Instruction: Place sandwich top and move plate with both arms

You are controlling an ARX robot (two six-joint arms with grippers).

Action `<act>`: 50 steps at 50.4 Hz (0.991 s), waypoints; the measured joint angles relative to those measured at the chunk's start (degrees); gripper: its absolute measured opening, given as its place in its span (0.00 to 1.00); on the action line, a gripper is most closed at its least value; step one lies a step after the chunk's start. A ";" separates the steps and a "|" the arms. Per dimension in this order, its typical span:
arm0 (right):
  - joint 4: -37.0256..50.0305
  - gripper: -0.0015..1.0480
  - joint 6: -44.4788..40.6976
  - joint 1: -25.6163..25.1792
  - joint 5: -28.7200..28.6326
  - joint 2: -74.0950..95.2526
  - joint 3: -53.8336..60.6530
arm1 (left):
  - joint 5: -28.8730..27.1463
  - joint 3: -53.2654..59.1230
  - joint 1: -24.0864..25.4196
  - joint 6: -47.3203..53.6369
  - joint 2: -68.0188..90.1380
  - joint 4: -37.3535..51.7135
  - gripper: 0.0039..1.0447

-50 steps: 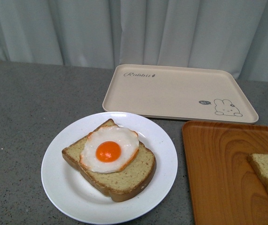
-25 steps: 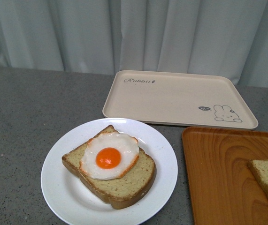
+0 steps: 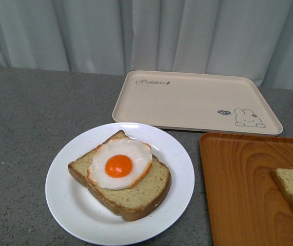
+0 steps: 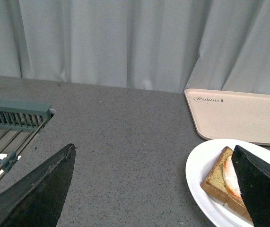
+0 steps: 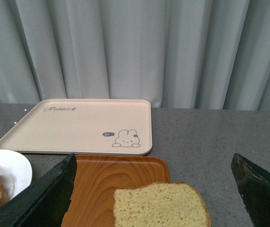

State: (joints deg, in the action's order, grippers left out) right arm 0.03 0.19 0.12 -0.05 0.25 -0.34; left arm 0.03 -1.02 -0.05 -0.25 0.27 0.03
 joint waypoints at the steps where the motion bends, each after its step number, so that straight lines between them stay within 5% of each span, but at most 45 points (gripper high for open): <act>1: 0.00 0.91 0.00 0.02 0.00 0.00 0.00 | 0.00 0.00 0.00 0.00 0.00 0.00 0.94; 42: 0.02 0.91 -0.07 0.00 0.00 0.00 0.00 | 0.00 0.00 0.00 0.00 0.00 0.00 0.94; 50: 1.31 0.91 -19.28 -0.37 -1.18 0.17 -0.02 | -0.02 0.00 0.00 0.00 0.00 0.00 0.94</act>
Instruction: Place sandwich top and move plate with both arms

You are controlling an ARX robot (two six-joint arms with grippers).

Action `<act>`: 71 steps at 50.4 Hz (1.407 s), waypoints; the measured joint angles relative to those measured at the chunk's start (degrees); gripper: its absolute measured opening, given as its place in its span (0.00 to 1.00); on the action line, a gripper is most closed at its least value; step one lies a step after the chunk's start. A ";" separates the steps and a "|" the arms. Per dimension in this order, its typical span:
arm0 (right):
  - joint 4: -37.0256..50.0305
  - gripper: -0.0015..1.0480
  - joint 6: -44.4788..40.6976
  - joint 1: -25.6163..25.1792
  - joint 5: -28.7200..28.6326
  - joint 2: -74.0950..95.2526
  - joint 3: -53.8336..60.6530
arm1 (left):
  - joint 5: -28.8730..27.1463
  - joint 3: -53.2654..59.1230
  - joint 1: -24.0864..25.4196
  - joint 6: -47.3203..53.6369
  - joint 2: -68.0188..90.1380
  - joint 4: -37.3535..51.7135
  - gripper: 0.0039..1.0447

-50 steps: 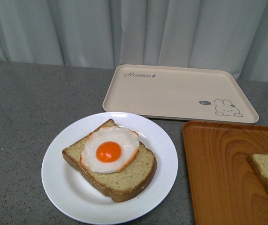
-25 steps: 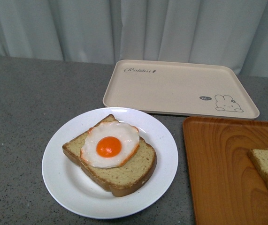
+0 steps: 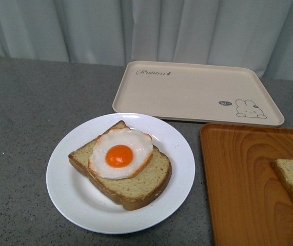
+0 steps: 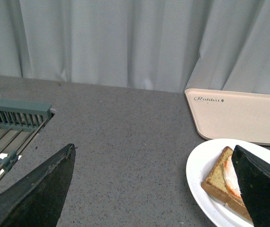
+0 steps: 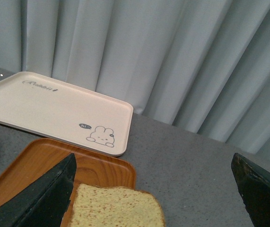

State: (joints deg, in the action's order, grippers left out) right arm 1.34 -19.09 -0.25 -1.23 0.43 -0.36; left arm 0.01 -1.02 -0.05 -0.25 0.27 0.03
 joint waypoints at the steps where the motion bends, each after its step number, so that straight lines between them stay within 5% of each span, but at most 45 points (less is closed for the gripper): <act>1: 0.13 0.91 -0.37 -1.01 -0.96 0.66 -0.04 | 0.00 0.00 0.00 0.00 0.00 0.00 0.94; 4: 2.25 0.91 1.18 -6.23 -6.91 5.99 -1.25 | 0.02 0.00 0.00 0.00 0.00 0.00 0.94; 9: 5.40 0.91 12.59 -22.56 -18.86 25.03 -9.94 | 0.02 0.00 0.00 0.00 0.00 0.00 0.94; 14: 6.80 0.91 24.39 -34.99 -23.23 45.40 -20.06 | -0.04 0.00 0.00 0.00 0.00 0.00 0.94; 17: 7.87 0.91 28.55 -36.83 -23.52 54.45 -23.85 | -0.07 0.00 0.00 0.00 0.00 0.00 0.94; 46: 7.91 0.91 49.48 -26.38 -15.85 85.68 -30.60 | 0.00 0.00 0.00 0.00 -0.02 0.00 0.94; 71: 13.33 0.91 51.56 -23.15 -13.97 92.96 -29.55 | 0.02 0.00 0.00 0.02 -0.04 0.00 0.94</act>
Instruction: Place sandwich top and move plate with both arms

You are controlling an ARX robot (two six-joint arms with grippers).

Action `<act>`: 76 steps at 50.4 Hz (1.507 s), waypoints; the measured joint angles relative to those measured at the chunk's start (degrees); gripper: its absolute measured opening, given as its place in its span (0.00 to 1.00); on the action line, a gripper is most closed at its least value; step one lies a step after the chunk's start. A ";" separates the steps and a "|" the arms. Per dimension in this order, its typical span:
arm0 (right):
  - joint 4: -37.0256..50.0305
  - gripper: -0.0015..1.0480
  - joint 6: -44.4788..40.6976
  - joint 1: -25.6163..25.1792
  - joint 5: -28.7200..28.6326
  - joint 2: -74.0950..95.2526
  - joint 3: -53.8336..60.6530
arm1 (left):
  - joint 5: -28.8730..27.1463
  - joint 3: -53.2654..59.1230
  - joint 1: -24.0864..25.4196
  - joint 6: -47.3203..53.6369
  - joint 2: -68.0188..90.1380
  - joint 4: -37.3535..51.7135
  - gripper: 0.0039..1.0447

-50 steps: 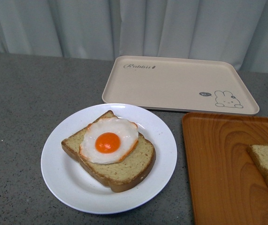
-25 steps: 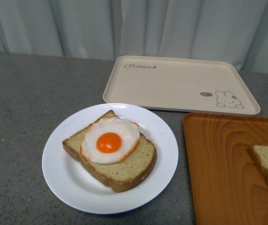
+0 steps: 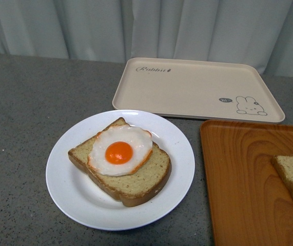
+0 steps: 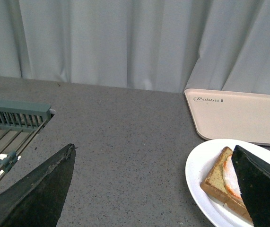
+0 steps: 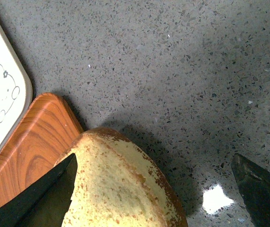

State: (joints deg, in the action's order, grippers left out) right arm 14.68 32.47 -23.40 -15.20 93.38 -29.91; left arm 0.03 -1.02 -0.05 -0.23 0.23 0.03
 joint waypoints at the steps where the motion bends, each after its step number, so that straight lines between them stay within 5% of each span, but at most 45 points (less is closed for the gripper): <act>1: 0.07 0.91 0.02 0.15 0.17 0.15 0.02 | 0.00 0.00 0.00 -0.02 0.00 0.00 0.94; 54: 6.93 0.91 1.01 6.10 2.43 4.24 2.84 | -0.02 0.00 0.00 -0.02 0.00 0.00 0.94; 76: 6.29 0.34 1.46 7.08 1.46 4.15 2.27 | -0.02 0.00 0.00 -0.02 0.00 0.00 0.94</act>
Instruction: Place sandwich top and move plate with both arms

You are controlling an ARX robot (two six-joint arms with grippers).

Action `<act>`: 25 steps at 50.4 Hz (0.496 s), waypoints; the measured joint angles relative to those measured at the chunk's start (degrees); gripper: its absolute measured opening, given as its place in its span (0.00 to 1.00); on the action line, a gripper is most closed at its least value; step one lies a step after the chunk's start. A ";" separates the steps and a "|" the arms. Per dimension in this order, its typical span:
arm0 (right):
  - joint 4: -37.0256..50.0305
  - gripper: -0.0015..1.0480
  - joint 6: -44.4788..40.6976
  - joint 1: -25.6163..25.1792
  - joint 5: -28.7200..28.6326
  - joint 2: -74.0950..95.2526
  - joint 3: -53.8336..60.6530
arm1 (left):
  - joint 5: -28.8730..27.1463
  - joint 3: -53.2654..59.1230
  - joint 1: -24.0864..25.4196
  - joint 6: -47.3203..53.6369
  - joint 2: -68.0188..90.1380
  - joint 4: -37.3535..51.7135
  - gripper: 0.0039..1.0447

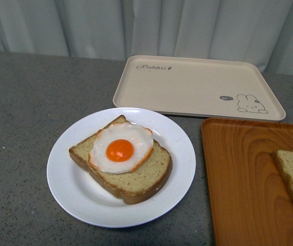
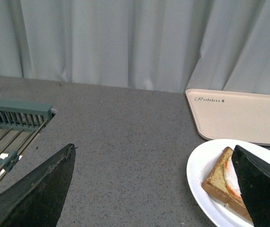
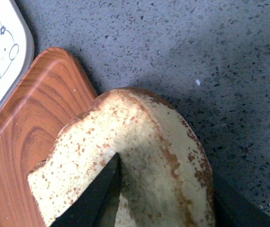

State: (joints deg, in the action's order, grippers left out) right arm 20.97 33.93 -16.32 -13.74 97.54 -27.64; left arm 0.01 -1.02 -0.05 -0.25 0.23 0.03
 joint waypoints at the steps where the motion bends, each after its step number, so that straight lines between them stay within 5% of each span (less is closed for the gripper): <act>1: -0.31 0.31 -0.02 0.09 -0.22 -0.28 -0.20 | 0.00 0.00 0.00 0.00 0.00 0.00 0.94; 14: -4.37 0.04 -0.22 1.97 -3.45 -5.38 -5.25 | 0.00 0.00 0.00 0.00 0.00 0.00 0.94; 25: -3.48 0.03 3.39 9.01 -5.86 -8.20 -10.80 | 0.00 0.00 0.00 0.00 0.00 0.00 0.94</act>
State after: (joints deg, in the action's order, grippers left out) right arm 17.50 37.32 -7.31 -19.59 89.34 -38.44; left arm 0.01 -1.02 -0.05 -0.25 0.23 0.03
